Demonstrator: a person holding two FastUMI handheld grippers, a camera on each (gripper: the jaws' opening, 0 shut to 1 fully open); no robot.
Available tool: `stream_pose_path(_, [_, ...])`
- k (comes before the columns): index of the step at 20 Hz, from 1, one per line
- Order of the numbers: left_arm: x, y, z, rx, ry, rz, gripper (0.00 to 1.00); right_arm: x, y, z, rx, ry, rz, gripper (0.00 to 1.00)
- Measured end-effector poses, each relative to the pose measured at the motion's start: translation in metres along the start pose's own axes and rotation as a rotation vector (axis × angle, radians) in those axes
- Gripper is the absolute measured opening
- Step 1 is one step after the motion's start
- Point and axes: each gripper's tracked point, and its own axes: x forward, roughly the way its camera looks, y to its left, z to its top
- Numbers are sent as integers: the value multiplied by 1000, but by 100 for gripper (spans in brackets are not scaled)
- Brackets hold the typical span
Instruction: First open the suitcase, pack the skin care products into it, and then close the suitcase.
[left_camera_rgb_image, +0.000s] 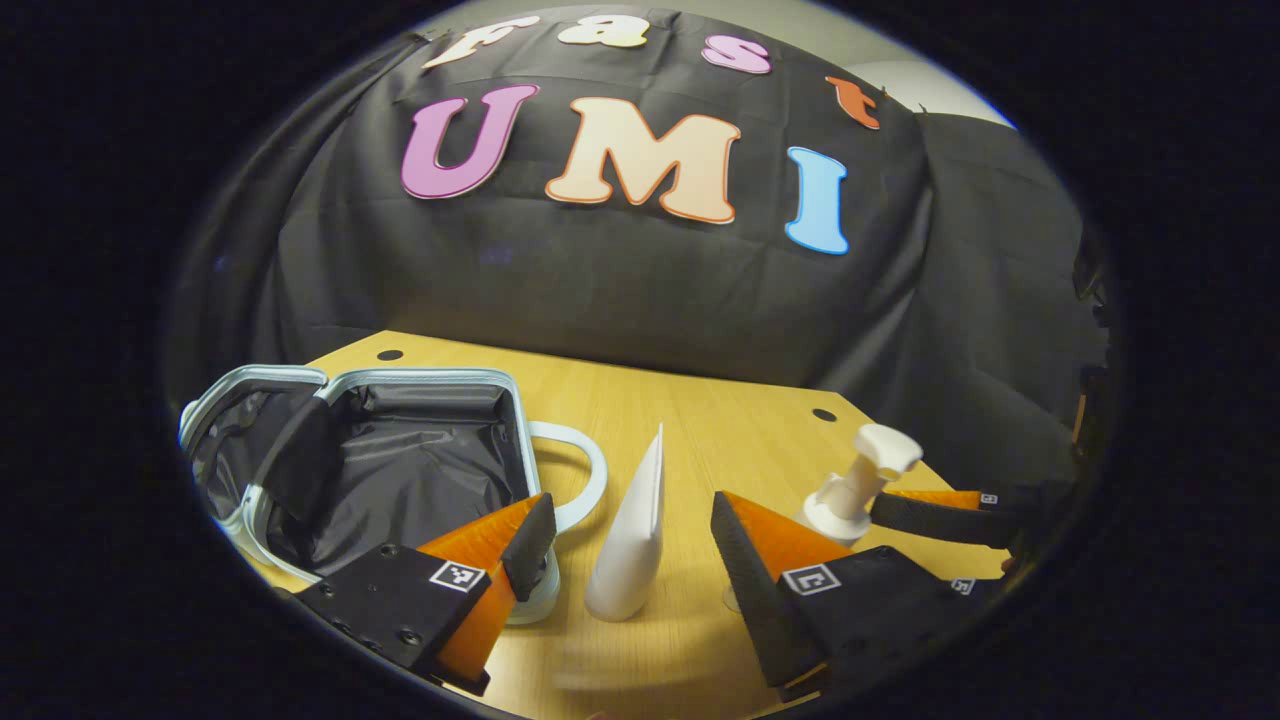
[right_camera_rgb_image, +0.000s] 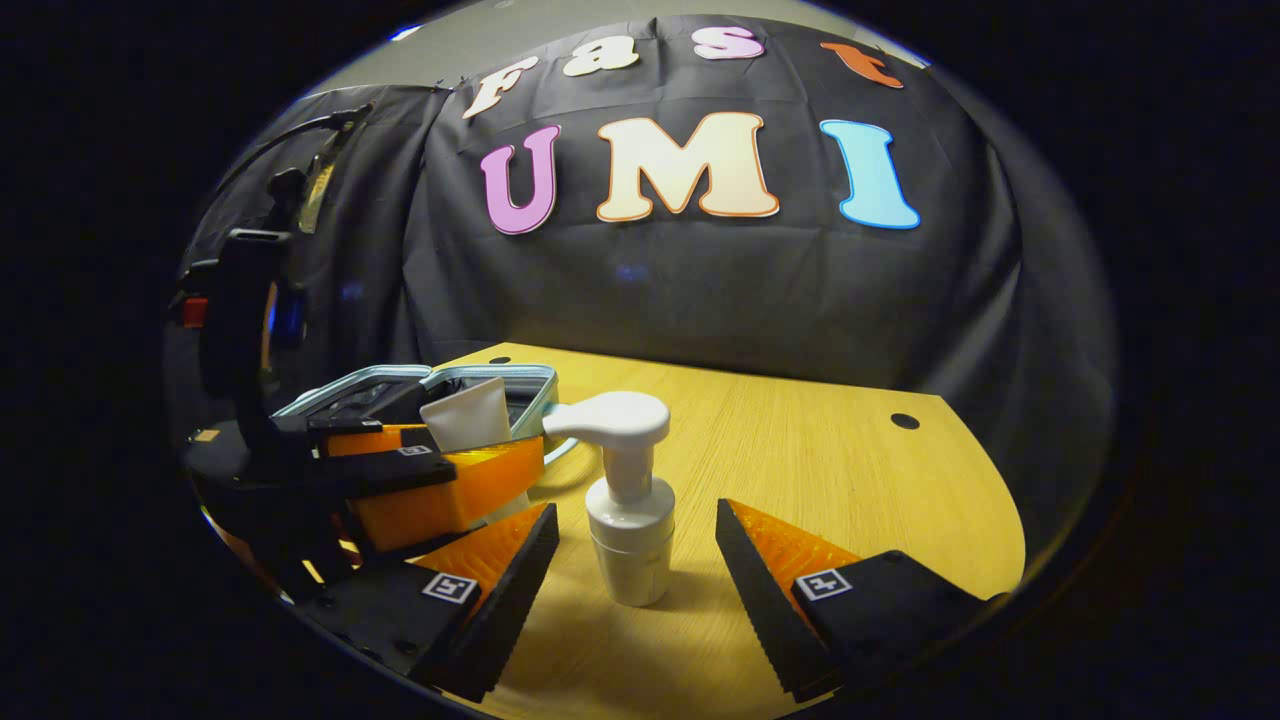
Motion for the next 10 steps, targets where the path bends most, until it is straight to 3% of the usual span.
stream_pose_path(4, [15, 0, -10, 9, 11, 33, 78, 7, -2, -6, 8, 25, 20, 99])
stream_pose_path(7, [17, 0, -16, 28, 29, 45, 36, 13, -1, -14, 11, 53, 31, 99])
stream_pose_path(10, [21, -6, -15, 46, 51, 27, 27, 17, 3, -18, 12, 76, 45, 97])
